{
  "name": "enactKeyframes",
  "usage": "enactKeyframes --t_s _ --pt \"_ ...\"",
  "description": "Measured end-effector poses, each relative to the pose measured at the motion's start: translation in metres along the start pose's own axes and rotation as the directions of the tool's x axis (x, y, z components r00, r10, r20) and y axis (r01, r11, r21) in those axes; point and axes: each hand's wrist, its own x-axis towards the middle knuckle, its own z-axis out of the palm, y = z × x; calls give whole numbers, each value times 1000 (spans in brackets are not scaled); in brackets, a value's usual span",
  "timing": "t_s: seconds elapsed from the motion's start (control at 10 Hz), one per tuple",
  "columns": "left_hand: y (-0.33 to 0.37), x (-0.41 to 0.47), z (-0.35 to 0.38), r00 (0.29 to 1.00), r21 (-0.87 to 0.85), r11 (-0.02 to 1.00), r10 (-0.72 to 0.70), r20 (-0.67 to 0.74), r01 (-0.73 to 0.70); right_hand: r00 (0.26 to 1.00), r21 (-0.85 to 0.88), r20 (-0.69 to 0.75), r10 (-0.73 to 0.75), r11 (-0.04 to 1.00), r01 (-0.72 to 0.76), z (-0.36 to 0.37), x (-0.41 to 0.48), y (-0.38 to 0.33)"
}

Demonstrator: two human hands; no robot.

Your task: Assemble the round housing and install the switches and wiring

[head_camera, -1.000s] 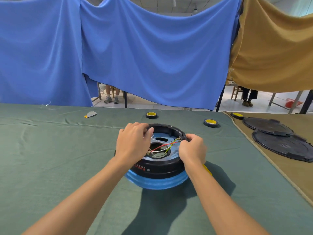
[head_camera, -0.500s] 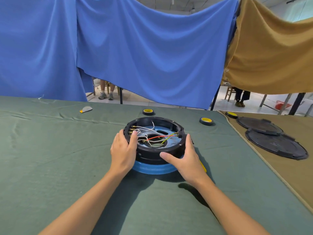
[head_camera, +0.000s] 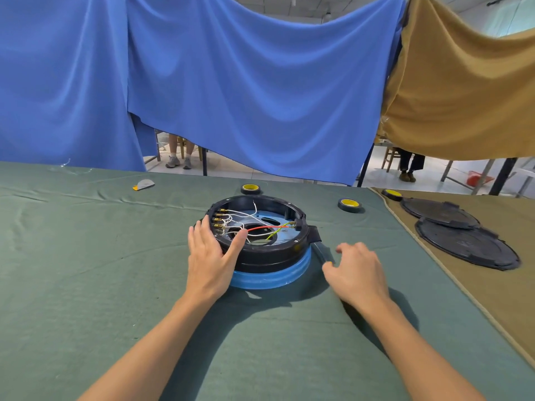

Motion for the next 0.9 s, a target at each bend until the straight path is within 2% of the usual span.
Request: enactKeyframes --t_s 0.1,0.2,0.3,0.7,0.8,0.9 --pt "-1 -3 2 999 101 994 26 35 -30 998 -105 59 -39 993 45 8 -1 4" --pt "0 -4 1 997 156 987 39 62 -48 998 -110 -58 -25 994 18 10 12 8" --pt "0 -4 -1 997 171 984 38 65 -49 993 -118 -115 4 993 -18 14 22 13" --pt "3 -5 -4 996 178 983 28 80 -42 985 -145 -147 -86 987 64 30 17 21" --pt "6 -7 -5 996 175 984 30 83 -44 985 -110 -156 -78 992 61 22 10 19" --pt "6 -6 -6 998 175 984 22 66 -33 958 28 -280 -55 997 66 -7 7 15"
